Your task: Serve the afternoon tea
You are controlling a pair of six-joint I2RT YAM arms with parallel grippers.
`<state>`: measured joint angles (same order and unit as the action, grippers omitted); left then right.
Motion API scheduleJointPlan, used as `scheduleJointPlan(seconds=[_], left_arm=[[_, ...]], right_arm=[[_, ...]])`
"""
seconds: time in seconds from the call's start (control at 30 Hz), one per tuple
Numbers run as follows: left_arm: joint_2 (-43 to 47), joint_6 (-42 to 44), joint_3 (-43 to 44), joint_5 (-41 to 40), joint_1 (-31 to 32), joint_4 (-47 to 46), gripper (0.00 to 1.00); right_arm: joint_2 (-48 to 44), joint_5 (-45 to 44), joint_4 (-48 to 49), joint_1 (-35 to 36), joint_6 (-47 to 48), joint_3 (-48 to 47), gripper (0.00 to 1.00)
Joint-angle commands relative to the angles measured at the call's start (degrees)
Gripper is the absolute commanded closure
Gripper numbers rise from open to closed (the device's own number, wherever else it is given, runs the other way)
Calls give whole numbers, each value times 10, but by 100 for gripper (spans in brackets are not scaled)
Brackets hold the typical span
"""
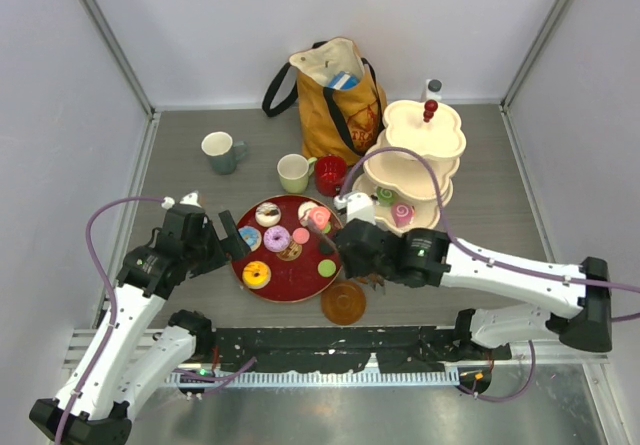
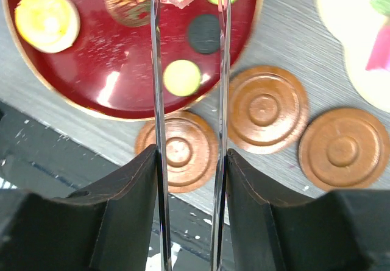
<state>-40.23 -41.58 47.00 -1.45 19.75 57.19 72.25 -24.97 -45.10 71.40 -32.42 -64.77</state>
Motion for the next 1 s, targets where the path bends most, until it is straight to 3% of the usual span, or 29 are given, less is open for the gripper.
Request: scheduleJointPlan(seconds=[0.0,0.4,0.57,0.97], left_arm=[[2,5,0,5,-3,-21,0],[1,5,0,4,-3,-20,0],[1,6,1,4,-2,-19,0],[2,6,0,7,-3,-19,0]], right_arm=[[-65,-17,0,-54,-37,51,63],[-210,-12,-38,-218,-66,164,63],[-218,-12,-56,-283,-63,180,64],[-200,-35,-43,-366,-49,185,63]])
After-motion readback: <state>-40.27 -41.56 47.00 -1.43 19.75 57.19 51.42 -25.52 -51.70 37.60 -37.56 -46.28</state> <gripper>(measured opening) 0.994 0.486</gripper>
